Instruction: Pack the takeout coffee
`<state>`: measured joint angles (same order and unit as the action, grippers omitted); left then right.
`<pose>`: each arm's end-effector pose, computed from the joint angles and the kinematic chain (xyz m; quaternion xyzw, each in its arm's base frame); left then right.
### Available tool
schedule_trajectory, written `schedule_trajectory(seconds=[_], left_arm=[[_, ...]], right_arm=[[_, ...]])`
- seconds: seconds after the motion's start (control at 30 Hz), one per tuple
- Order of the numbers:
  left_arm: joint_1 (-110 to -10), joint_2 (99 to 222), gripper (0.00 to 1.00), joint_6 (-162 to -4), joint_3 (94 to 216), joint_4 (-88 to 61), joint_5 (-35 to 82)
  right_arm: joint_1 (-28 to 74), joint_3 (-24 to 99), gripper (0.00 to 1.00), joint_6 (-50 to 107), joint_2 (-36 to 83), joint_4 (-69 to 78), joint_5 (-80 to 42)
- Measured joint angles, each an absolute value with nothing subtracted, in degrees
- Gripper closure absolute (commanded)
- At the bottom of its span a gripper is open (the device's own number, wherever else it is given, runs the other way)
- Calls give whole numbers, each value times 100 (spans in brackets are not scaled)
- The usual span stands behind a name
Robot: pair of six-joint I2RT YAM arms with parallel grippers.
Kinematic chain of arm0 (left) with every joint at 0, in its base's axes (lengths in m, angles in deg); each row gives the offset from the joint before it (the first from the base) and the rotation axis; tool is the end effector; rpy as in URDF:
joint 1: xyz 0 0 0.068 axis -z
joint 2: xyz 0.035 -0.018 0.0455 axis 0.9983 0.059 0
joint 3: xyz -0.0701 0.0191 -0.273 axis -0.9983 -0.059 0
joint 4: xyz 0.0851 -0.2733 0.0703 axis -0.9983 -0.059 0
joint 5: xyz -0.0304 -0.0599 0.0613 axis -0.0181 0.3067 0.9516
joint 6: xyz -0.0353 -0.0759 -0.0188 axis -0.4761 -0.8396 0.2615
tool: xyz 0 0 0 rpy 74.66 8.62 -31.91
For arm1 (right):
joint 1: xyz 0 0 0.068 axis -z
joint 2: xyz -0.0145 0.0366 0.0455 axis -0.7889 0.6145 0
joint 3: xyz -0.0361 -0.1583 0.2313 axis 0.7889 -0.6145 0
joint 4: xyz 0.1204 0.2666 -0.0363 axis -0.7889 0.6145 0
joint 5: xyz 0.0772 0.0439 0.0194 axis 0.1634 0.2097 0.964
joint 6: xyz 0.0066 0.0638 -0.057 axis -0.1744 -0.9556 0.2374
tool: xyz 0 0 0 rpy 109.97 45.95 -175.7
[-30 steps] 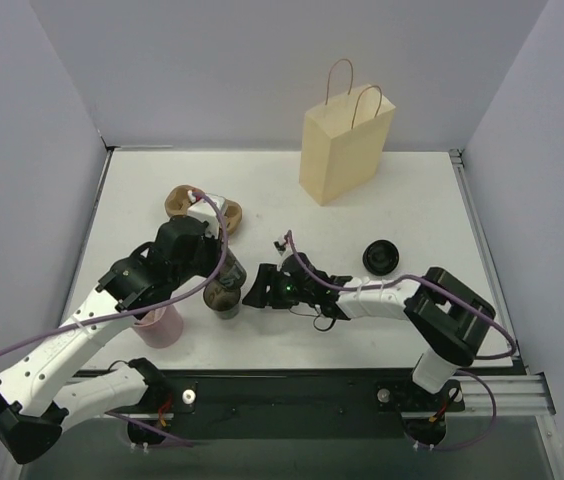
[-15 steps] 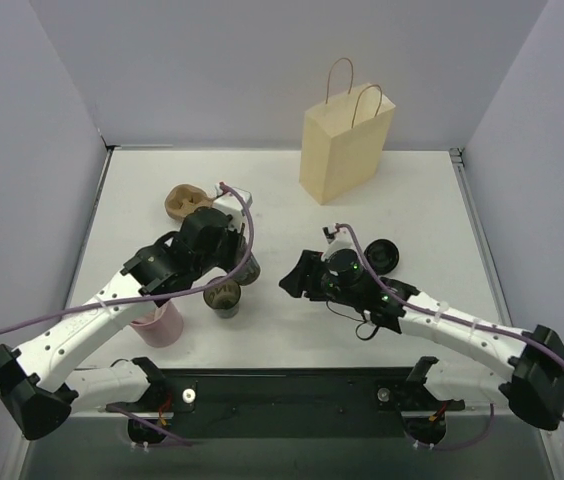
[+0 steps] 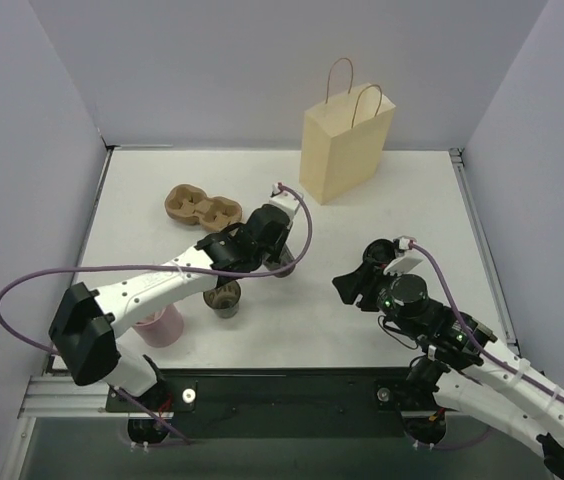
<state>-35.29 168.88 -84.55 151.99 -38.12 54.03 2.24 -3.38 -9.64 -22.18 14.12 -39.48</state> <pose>0.2669 -0.2875 0.2855 0.2060 0.8583 -0.0859 0.4622 0.1562 0.1593 0.3019 0.0374 0.7678 0.4082 0.4924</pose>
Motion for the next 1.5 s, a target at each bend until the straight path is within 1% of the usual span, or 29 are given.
schedule_trajectory(seconds=[0.13, 0.33, 0.57, 0.83, 0.93, 0.97, 1.0, 1.03, 1.07, 1.13, 1.2, 1.23, 1.27, 1.37, 1.5], left_arm=[[-3409, 17378, 100, -8453, 15325, -3591, 5737], [-2995, 17754, 100, -8475, 15323, -3484, 6288], [-2554, 17802, 100, -8606, 15319, -3473, 6624], [-2248, 17804, 100, -8886, 15162, -3471, 6900], [-2200, 17815, 100, -8984, 15129, -3491, 6906], [-2211, 17828, 94, -9047, 15129, -3524, 6909], [-2237, 17837, 86, -9089, 15129, -3565, 6893], [-2285, 17841, 66, -9130, 15129, -3622, 6854], [-2379, 17841, 58, -9174, 15129, -3677, 6753], [-2661, 17839, 46, -9185, 15129, -3731, 6391], [-3035, 17817, 41, -9168, 15120, -3734, 5964], [-3336, 17758, 35, -9168, 15076, -3696, 5566], [-3599, 17677, 34, -9150, 15004, -3651, 5289], [-4359, 17430, 30, -9069, 14788, -3524, 4384], [-4998, 17408, 29, -8927, 14729, -3277, 3272]], right_arm=[[228, -351, 48, -950, -2382, 1725, -4068], [228, -404, 47, -918, -2585, 2022, -4212], [230, -502, 47, -889, -2583, 2127, -4330], [259, -1219, 47, -1270, -2463, 1952, -4363], [324, -1381, 47, -1392, -2141, 1762, -4245], [340, -1381, 47, -1409, -2001, 1694, -4210], [346, -1379, 47, -1412, -1881, 1609, -4162], [364, -1379, 47, -1414, -1750, 1561, -4109], [368, -1379, 47, -1412, -1667, 1528, -4059], [368, -1379, 47, -1398, -1615, 1463, -3974], [368, -1376, 47, -1377, -1617, 1390, -3915], [368, -1376, 47, -1359, -1615, 1353, -3873], [370, -1376, 47, -1353, -1612, 1327, -3838], [375, -1376, 47, -1322, -1580, 1237, -3755], [375, -1376, 47, -1283, -1497, 1133, -3650]])
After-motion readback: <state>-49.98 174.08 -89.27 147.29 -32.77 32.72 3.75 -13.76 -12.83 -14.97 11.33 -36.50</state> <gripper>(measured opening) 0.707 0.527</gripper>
